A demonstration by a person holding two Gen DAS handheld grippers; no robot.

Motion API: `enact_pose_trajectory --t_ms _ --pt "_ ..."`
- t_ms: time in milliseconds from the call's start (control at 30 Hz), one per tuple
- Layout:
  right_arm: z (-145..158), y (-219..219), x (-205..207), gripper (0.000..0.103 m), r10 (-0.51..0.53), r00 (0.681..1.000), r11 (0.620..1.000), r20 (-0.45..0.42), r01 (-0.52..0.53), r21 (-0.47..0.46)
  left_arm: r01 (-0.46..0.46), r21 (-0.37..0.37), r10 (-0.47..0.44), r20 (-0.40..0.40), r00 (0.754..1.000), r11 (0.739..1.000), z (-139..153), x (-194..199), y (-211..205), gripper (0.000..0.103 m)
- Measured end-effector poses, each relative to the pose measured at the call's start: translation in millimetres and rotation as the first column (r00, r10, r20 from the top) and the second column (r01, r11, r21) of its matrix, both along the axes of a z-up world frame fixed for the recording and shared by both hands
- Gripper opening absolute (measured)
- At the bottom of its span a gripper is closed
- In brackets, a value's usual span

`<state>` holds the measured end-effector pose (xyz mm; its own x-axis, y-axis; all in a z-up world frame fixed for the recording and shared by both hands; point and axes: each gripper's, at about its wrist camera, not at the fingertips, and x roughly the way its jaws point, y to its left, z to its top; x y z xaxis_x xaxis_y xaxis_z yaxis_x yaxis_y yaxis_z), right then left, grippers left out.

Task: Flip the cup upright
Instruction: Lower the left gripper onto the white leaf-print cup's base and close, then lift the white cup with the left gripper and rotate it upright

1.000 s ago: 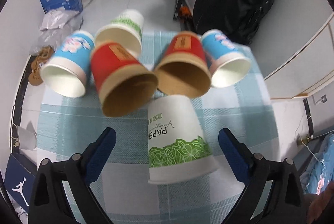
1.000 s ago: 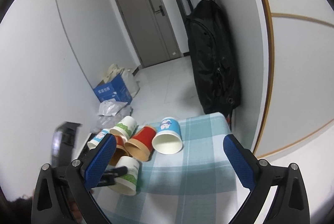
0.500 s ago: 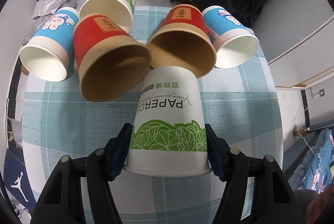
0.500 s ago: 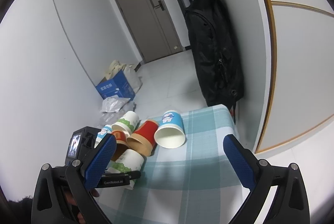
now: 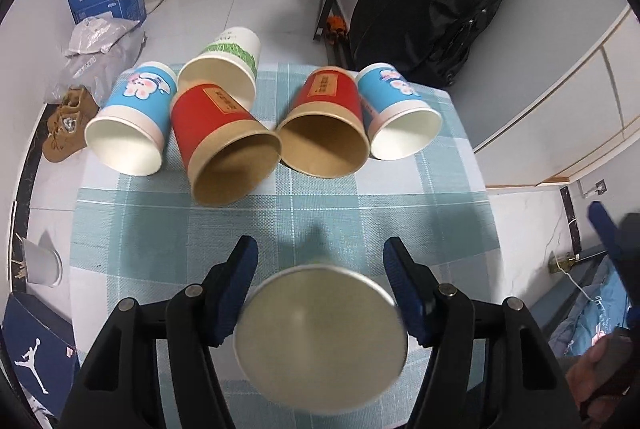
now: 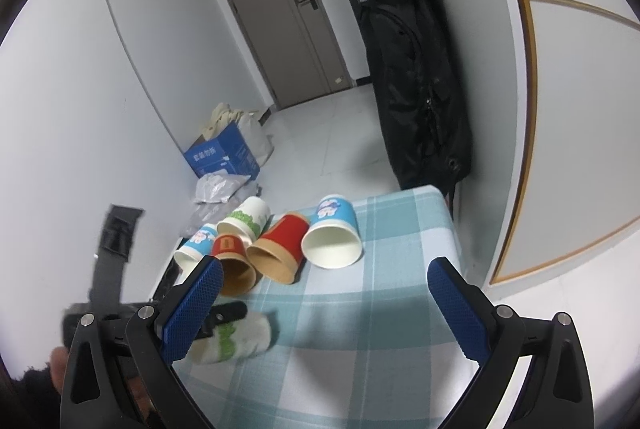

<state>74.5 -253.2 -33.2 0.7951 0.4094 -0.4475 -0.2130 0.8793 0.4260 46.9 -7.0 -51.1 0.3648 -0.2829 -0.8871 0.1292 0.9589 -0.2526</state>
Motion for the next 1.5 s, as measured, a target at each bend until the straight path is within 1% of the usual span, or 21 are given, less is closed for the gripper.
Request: enact_pose_trajectory --t_ms 67,100,133,267,367,533,600,667,700,767,833,900,1033,1100,1200,1267,1333,1500 --pt "-2 4 -1 0.103 0.006 1.000 1.000 -0.007 -0.006 -0.007 0.006 -0.006 -0.006 -0.008 1.000 1.000 -12 7 5 0.060" --pt "-3 5 -1 0.103 0.006 1.000 1.000 -0.012 -0.006 -0.011 0.005 0.001 -0.005 -0.015 1.000 1.000 -20 9 -1 0.059" --pt "-4 6 -2 0.103 0.006 1.000 1.000 -0.018 -0.006 -0.010 0.002 0.001 -0.002 -0.020 1.000 1.000 -22 5 1 0.059" --pt "-5 9 -10 0.103 0.010 1.000 1.000 -0.020 -0.011 -0.009 0.002 -0.009 -0.002 -0.016 1.000 1.000 -23 7 -4 0.058" --pt "-4 10 -16 0.103 0.014 1.000 1.000 -0.007 -0.014 -0.027 0.008 0.014 -0.008 -0.018 1.000 1.000 -25 3 -5 0.058" --pt "-3 14 -17 0.103 0.016 1.000 0.998 0.012 -0.015 -0.063 0.014 -0.004 -0.014 -0.023 1.000 1.000 -29 -10 0 0.060" --pt "-3 15 -16 0.103 0.017 1.000 0.997 0.015 -0.016 -0.069 0.025 0.016 -0.024 -0.028 0.999 1.000 -33 -20 1 0.060" --pt "-4 15 -16 0.103 0.016 1.000 0.997 0.015 -0.015 -0.071 0.046 0.014 -0.046 -0.042 0.998 0.999 -39 -29 0 0.061" --pt "-5 15 -16 0.103 0.015 1.000 0.998 0.014 -0.014 -0.067 0.056 0.025 -0.055 -0.056 0.997 0.998 -43 -32 -2 0.061" --pt "-5 14 -17 0.103 0.017 1.000 0.998 0.013 -0.016 -0.058 0.072 0.082 -0.066 -0.076 0.995 0.994 -52 -36 -5 0.059" --pt "-5 15 -17 0.103 0.016 1.000 0.998 0.016 -0.016 -0.057 0.073 0.086 -0.064 -0.102 0.993 0.994 -64 -37 -5 0.059" --pt "-5 16 -18 0.103 0.018 1.000 0.998 0.018 -0.017 -0.061 0.075 0.080 -0.067 -0.103 0.992 0.994 -65 -35 -5 0.059" --pt "-4 17 -20 0.103 0.020 0.999 0.997 0.027 -0.018 -0.071 0.096 0.083 -0.086 -0.108 0.990 0.992 -63 -27 -13 0.055" --pt "-3 17 -20 0.103 0.018 0.999 0.997 0.031 -0.016 -0.072 0.091 0.070 -0.082 -0.117 0.990 0.993 -63 -22 -13 0.054" --pt "-3 16 -19 0.103 0.011 1.000 0.998 0.028 -0.009 -0.069 0.058 0.035 -0.054 -0.109 0.993 0.998 -57 -10 -12 0.053" --pt "-4 14 -19 0.103 0.003 1.000 0.998 0.025 -0.001 -0.065 0.031 0.003 -0.031 -0.089 0.996 1.000 -47 -4 -9 0.053" --pt "-4 12 -18 0.103 -0.005 1.000 0.998 0.020 0.006 -0.056 0.015 -0.030 -0.016 -0.051 0.999 0.999 -30 3 -9 0.053" --pt "-5 7 -16 0.103 -0.017 1.000 0.999 0.003 0.017 -0.038 -0.007 -0.096 0.009 0.024 1.000 0.995 5 7 -6 0.053"
